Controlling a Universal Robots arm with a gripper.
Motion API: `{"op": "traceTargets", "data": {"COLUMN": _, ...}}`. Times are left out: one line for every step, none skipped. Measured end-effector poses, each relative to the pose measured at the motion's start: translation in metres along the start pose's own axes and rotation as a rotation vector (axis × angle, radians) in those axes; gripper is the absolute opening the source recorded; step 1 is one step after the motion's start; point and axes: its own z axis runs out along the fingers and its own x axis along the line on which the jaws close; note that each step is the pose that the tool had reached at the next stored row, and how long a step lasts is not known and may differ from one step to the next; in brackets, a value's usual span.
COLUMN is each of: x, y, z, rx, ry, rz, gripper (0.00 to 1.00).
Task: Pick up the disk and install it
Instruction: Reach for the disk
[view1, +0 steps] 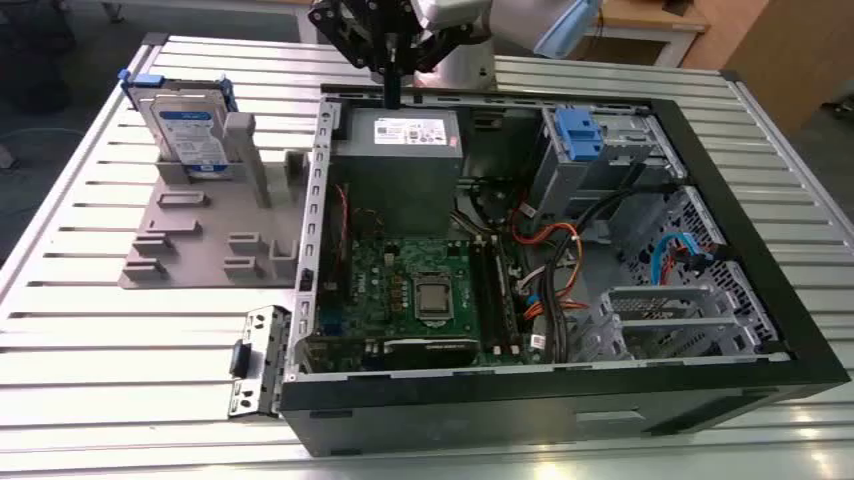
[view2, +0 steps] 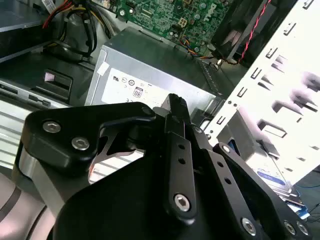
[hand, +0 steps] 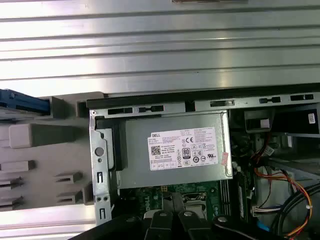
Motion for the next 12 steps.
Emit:
{"op": "traceTargets", "data": {"x": 0.0, "y": 0.0, "z": 0.0, "rx": 0.0, "ry": 0.0, "rz": 0.0, "gripper": 0.1}}
{"op": "traceTargets", "data": {"x": 0.0001, "y": 0.0, "z": 0.0, "rx": 0.0, "ry": 0.0, "rz": 0.0, "gripper": 0.1}}
{"op": "traceTargets", "data": {"x": 0.0001, "y": 0.0, "z": 0.0, "rx": 0.0, "ry": 0.0, "rz": 0.0, "gripper": 0.1}}
{"op": "traceTargets", "data": {"x": 0.0003, "y": 0.0, "z": 0.0, "rx": 0.0, "ry": 0.0, "rz": 0.0, "gripper": 0.1}}
{"op": "traceTargets", "data": {"x": 0.0005, "y": 0.0, "z": 0.0, "rx": 0.0001, "ry": 0.0, "rz": 0.0, "gripper": 0.1}}
{"op": "traceTargets", "data": {"x": 0.0008, "y": 0.0, "z": 0.0, "rx": 0.0, "ry": 0.0, "rz": 0.0, "gripper": 0.1}}
{"op": "traceTargets", "data": {"x": 0.0017, "y": -0.0002, "z": 0.0, "rx": 0.0, "ry": -0.0001, "rz": 0.0, "gripper": 0.1}}
{"op": "traceTargets", "data": {"x": 0.0025, "y": -0.0002, "z": 0.0, "rx": -0.0001, "ry": -0.0001, "rz": 0.0, "gripper": 0.1}}
{"op": "traceTargets", "data": {"x": 0.0035, "y": -0.0003, "z": -0.0001, "rx": 0.0001, "ry": 0.0, "rz": 0.0, "gripper": 0.1}}
{"op": "traceTargets", "data": {"x": 0.0045, "y": -0.0003, "z": -0.0001, "rx": 0.0001, "ry": 0.0, "rz": 0.0, "gripper": 0.1}}
{"op": "traceTargets", "data": {"x": 0.0057, "y": -0.0004, "z": -0.0002, "rx": 0.0001, "ry": 0.0, "rz": 0.0, "gripper": 0.1}}
{"op": "traceTargets", "data": {"x": 0.007, "y": -0.0005, "z": -0.0002, "rx": 0.0, "ry": 0.0, "rz": 0.0, "gripper": 0.1}}
